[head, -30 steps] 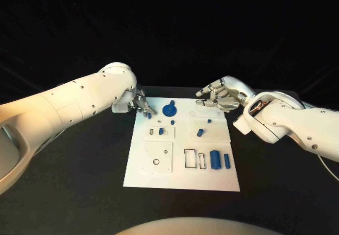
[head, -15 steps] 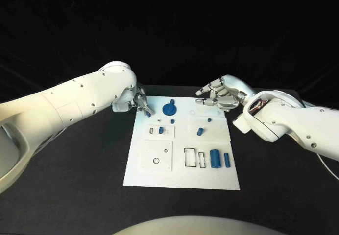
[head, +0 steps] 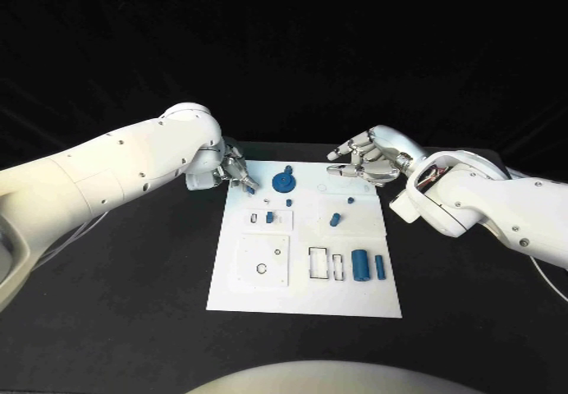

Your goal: Assemble the parts on the task board

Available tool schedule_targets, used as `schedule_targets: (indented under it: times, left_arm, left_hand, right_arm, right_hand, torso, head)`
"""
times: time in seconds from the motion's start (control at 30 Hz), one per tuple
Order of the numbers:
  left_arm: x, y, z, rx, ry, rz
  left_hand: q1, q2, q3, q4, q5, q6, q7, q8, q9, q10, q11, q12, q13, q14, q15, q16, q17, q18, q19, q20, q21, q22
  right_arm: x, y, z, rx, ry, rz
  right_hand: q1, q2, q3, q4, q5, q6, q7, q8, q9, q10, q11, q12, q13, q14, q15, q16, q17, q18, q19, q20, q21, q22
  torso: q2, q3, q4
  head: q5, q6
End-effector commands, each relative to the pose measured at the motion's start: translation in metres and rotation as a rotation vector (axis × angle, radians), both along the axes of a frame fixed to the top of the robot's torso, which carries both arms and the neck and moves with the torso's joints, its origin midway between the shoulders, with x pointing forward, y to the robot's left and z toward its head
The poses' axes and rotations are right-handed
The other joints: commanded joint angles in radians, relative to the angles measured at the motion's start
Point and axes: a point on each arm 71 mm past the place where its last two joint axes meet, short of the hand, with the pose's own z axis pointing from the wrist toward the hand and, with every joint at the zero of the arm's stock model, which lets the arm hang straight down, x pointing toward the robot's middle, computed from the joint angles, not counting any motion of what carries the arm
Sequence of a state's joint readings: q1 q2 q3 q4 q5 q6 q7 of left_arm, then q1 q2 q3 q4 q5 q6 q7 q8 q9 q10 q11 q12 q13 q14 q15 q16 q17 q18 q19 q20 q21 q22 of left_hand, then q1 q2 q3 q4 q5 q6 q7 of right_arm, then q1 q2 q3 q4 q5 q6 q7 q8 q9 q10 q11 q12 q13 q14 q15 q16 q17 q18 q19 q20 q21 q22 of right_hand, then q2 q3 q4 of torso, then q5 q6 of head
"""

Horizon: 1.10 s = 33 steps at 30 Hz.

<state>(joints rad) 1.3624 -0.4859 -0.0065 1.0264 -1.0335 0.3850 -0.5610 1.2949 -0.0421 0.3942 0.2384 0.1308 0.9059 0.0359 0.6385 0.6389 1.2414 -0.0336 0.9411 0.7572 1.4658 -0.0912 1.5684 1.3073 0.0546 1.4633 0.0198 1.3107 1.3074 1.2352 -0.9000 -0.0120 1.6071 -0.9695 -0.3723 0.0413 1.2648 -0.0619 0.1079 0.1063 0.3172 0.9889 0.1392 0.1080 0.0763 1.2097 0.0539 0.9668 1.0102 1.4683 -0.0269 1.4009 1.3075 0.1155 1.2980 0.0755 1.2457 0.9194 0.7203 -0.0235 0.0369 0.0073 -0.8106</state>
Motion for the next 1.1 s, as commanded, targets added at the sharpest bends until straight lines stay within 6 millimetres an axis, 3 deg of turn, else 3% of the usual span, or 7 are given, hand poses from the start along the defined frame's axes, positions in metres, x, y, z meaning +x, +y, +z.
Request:
schedule_targets:
  times: [0.03, 0.3, 0.63, 1.1]
  left_arm:
    - [-0.005, -0.003, 0.005, -0.073, -0.042, 0.016]
    - [-0.028, -0.005, 0.003, -0.093, -0.132, -0.04]
    - [-0.052, -0.004, -0.019, -0.063, -0.169, -0.095]
    - [-0.065, -0.003, -0.033, -0.011, -0.096, -0.145]
  left_hand:
    - [-0.01, -0.017, 0.152, -0.127, -0.003, -0.006, 0.0, 0.011, 0.003, 0.015, -0.002, 0.013, 0.006, 0.105, -0.001, 0.002, 0.263, 0.01, 0.004, -0.002, 0.002, 0.049]
    - [-0.028, -0.038, 0.2, -0.142, -0.002, -0.003, -0.001, 0.022, 0.005, 0.026, -0.003, 0.024, 0.014, 0.105, -0.002, 0.002, 0.263, 0.008, 0.01, -0.003, 0.013, 0.061]
    - [-0.036, -0.048, 0.22, -0.147, -0.002, 0.0, -0.003, 0.026, 0.005, 0.034, -0.005, 0.031, 0.02, 0.105, -0.003, 0.002, 0.263, 0.006, 0.013, -0.004, 0.019, 0.067]
    - [-0.041, -0.057, 0.236, -0.153, -0.002, 0.002, -0.004, 0.029, 0.005, 0.038, -0.006, 0.034, 0.021, 0.105, -0.004, 0.002, 0.263, 0.006, 0.014, -0.004, 0.02, 0.069]
  right_arm:
    - [-0.001, 0.001, -0.001, -0.007, 0.009, 0.016]
    - [-0.001, -0.002, -0.002, -0.01, 0.013, 0.012]
    - [-0.002, -0.003, -0.003, -0.011, 0.017, 0.01]
    - [-0.002, -0.004, -0.005, -0.012, 0.022, 0.011]
  right_hand:
    - [0.002, 0.007, -0.007, 0.0, -0.003, -0.001, 0.0, 0.005, -0.001, -0.007, -0.003, -0.005, -0.001, 0.044, 0.001, -0.006, 0.001, 0.006, -0.007, 0.003, -0.006, -0.001]
    - [0.002, 0.007, -0.007, 0.0, -0.003, -0.001, 0.0, 0.005, -0.001, -0.007, -0.003, -0.006, -0.002, 0.044, 0.001, -0.006, 0.0, 0.006, -0.007, 0.003, -0.007, -0.001]
    - [0.002, 0.007, -0.007, 0.0, -0.003, -0.001, 0.0, 0.005, -0.001, -0.007, -0.003, -0.006, -0.002, 0.044, 0.001, -0.006, 0.0, 0.006, -0.007, 0.003, -0.007, -0.001]
    - [0.002, 0.007, -0.007, 0.0, -0.003, -0.001, 0.0, 0.005, -0.001, -0.007, -0.003, -0.006, -0.002, 0.044, 0.001, -0.006, 0.0, 0.006, -0.007, 0.003, -0.007, -0.001]
  torso:
    - [-0.001, 0.0002, 0.0011]
    - [-0.001, -0.0012, 0.0026]
    - [-0.005, -0.0034, 0.0055]
    - [-0.003, -0.002, 0.0035]
  head:
    - [0.001, -0.002]
    - [0.0, -0.002]
    - [0.003, -0.006]
    - [0.009, -0.014]
